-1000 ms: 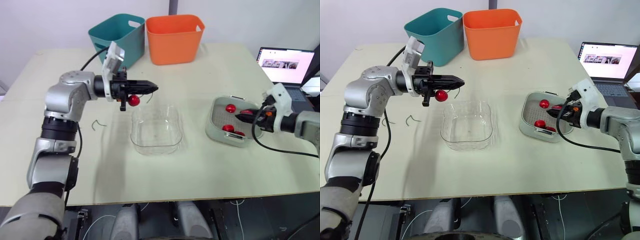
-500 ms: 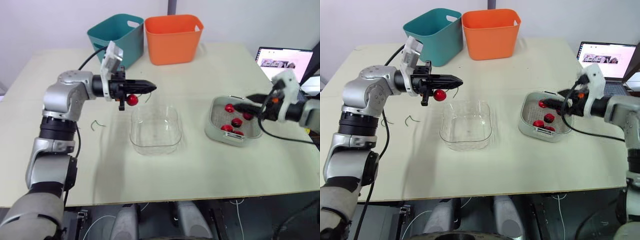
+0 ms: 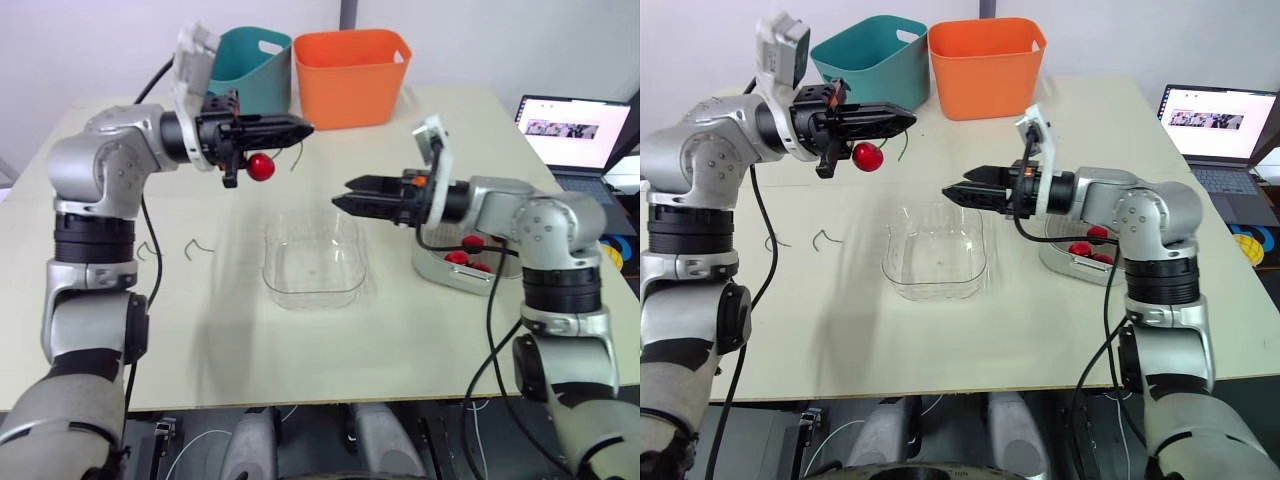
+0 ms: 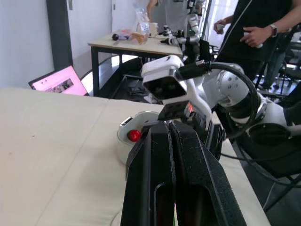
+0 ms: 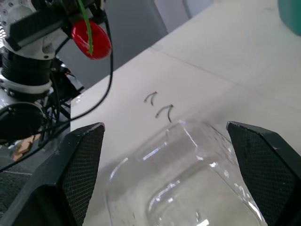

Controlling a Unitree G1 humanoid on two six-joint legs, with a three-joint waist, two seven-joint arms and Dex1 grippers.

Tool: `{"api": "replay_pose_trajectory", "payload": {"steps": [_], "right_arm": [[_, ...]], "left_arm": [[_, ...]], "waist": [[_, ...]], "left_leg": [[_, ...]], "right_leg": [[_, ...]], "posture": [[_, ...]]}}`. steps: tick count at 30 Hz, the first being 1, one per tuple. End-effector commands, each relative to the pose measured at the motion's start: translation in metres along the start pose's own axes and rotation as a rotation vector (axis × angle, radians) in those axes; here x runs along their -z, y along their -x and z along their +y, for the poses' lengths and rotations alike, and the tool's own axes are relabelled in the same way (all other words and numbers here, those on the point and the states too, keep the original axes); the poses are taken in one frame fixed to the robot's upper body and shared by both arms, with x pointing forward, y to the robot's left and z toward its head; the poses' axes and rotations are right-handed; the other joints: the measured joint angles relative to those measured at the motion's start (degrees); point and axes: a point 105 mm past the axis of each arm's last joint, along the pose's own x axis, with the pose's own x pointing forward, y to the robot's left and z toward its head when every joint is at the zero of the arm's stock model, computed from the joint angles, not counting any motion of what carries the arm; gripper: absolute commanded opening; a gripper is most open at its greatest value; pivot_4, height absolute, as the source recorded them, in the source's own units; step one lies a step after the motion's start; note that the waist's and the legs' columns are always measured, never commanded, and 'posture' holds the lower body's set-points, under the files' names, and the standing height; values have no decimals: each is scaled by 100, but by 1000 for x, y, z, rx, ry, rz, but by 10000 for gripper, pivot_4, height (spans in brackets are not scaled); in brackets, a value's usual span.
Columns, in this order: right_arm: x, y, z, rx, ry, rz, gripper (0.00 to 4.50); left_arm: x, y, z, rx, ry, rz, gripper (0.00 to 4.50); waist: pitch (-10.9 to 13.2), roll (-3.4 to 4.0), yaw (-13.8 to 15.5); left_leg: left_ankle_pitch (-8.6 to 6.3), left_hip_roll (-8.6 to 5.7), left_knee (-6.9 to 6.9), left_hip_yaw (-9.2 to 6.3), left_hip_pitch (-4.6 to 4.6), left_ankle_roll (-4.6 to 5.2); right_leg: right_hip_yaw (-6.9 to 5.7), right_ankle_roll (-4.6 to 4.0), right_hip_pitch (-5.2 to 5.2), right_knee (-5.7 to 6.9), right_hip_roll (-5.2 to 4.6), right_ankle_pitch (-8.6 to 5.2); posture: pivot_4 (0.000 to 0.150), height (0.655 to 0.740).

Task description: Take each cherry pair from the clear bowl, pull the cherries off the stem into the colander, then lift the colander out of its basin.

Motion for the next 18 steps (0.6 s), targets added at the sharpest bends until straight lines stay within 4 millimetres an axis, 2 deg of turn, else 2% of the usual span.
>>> {"api": "replay_pose_trajectory", "payload": {"steps": [1, 9, 18], "right_arm": [[-18, -11, 12, -55, 52, -55, 44763], [-32, -34, 28, -144, 7, -134, 44763], [-28, -49, 40, -194, -32, -142, 44763]], "left_arm": [[-11, 1, -7, 10, -33, -29, 0], [-10, 0, -8, 12, -15, -47, 0], [-8, -5, -8, 22, -14, -54, 0]], "waist": [[0, 0, -18], [0, 1, -18], [0, 1, -21]], "left_leg": [[0, 1, 0, 0, 0, 0], [0, 1, -1, -1, 1, 0], [0, 1, -1, -1, 2, 0]], "right_leg": [[0, 0, 0, 0, 1, 0], [0, -1, 0, 3, 1, 1], [-1, -1, 0, 3, 0, 1]], "posture": [[1500, 7400], [1500, 7400], [1500, 7400]]}}
